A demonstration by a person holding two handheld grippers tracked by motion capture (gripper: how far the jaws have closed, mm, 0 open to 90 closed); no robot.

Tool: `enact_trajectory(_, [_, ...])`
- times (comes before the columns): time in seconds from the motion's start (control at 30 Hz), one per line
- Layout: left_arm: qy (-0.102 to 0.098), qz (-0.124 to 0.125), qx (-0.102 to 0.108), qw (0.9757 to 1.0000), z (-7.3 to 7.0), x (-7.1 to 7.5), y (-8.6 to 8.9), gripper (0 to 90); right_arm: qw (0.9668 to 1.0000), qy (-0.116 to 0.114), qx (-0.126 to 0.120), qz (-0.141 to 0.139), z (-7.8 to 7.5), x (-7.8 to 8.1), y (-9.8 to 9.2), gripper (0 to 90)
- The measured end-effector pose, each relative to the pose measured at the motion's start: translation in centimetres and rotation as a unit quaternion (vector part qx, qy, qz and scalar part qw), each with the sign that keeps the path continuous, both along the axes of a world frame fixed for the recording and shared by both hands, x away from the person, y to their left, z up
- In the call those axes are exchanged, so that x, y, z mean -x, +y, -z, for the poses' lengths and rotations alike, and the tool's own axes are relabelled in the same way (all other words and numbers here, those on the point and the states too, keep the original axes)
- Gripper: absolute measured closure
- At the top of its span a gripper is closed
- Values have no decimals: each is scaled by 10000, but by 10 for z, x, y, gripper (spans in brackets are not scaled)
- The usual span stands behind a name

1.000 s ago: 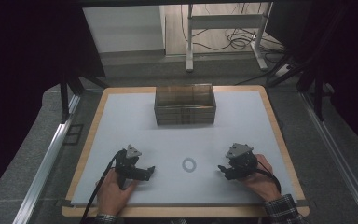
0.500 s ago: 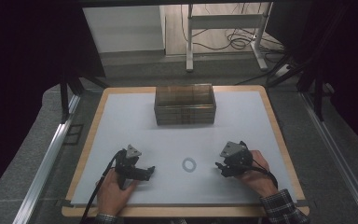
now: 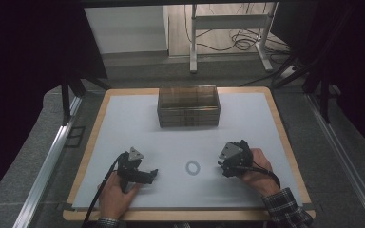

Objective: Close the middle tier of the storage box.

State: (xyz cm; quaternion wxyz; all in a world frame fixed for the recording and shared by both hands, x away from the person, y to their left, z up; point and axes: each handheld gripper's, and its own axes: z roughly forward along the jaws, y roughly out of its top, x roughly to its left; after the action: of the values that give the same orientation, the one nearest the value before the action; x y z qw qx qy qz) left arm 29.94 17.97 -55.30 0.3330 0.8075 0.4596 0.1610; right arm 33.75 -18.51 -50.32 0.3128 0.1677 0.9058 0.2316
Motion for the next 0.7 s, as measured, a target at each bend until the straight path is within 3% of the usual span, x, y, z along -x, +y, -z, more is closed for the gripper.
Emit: enact_trajectory(0.7, [0,2,0,10000,0,0,0,0,9961,-602,622,-193,2,-12,24,196])
